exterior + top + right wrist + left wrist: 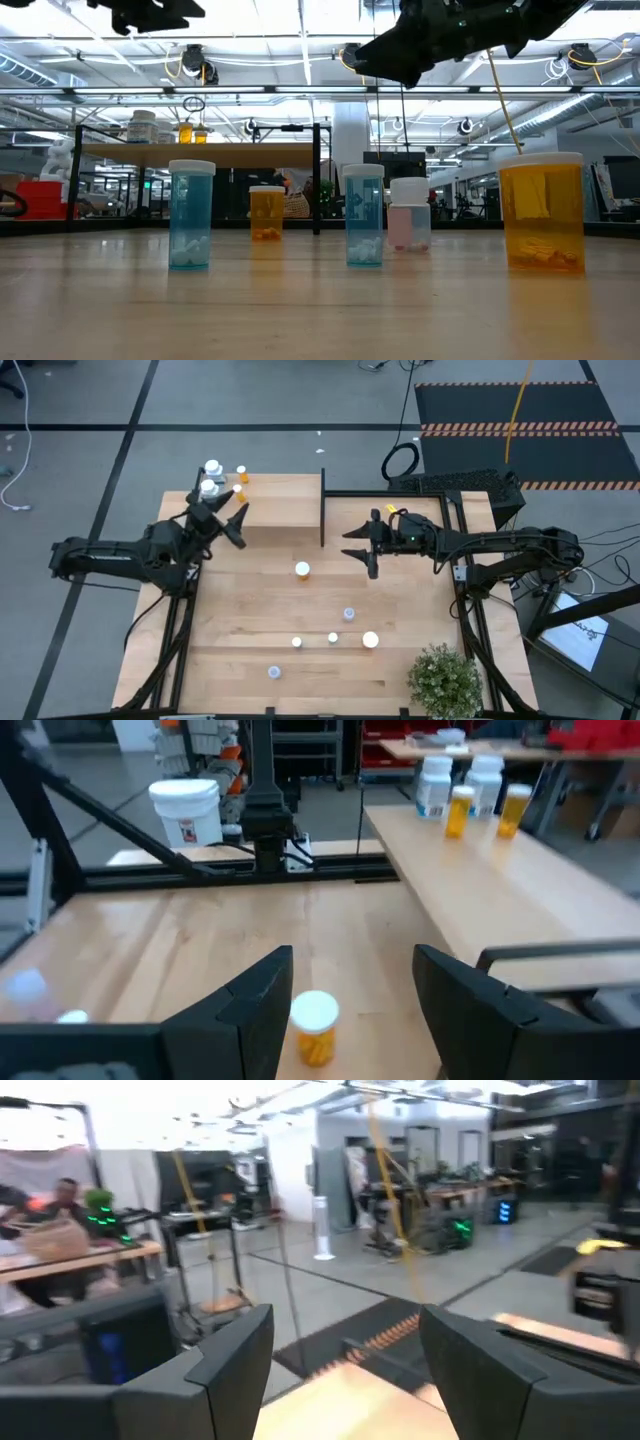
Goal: Pick and place medicine bottles onto shelf by color
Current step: Put the top transparent pill bottle on the shelf
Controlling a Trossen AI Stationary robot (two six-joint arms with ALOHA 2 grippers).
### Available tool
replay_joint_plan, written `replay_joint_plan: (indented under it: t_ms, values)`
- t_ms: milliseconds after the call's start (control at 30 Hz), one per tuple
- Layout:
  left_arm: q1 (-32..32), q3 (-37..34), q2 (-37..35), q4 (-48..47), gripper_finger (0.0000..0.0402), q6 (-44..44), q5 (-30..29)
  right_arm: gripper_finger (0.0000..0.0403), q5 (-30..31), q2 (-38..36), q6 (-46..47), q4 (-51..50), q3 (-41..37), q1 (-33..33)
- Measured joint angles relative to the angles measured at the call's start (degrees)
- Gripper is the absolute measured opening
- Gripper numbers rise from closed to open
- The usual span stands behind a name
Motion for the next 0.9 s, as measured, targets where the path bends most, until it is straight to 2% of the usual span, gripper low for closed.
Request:
replay_joint_plan:
  t_ms: [167,433,667,900]
  values:
    - [-6.71,1.48,0.48,-9.85,0.0253,-3.49,0.14,0.0203,0.08,0.00,2.49,-2.40,0.02,2.37]
    - [-17.94,1.47,0.75,-11.85,0.0253,-6.49,0.26,0.0203,7.97,1.43,4.40,-3.61,0.07,10.53]
    - [-25.27,1.45,5.98,-9.35,0.0253,-10.29,0.22,0.0203,13.41,4.32,6.83,-4.65,0.04,18.58]
    - [-27.78,1.43,12.94,-3.84,0.0253,-10.16,0.19,0.0206,13.38,6.38,10.63,-4.71,0.04,23.91]
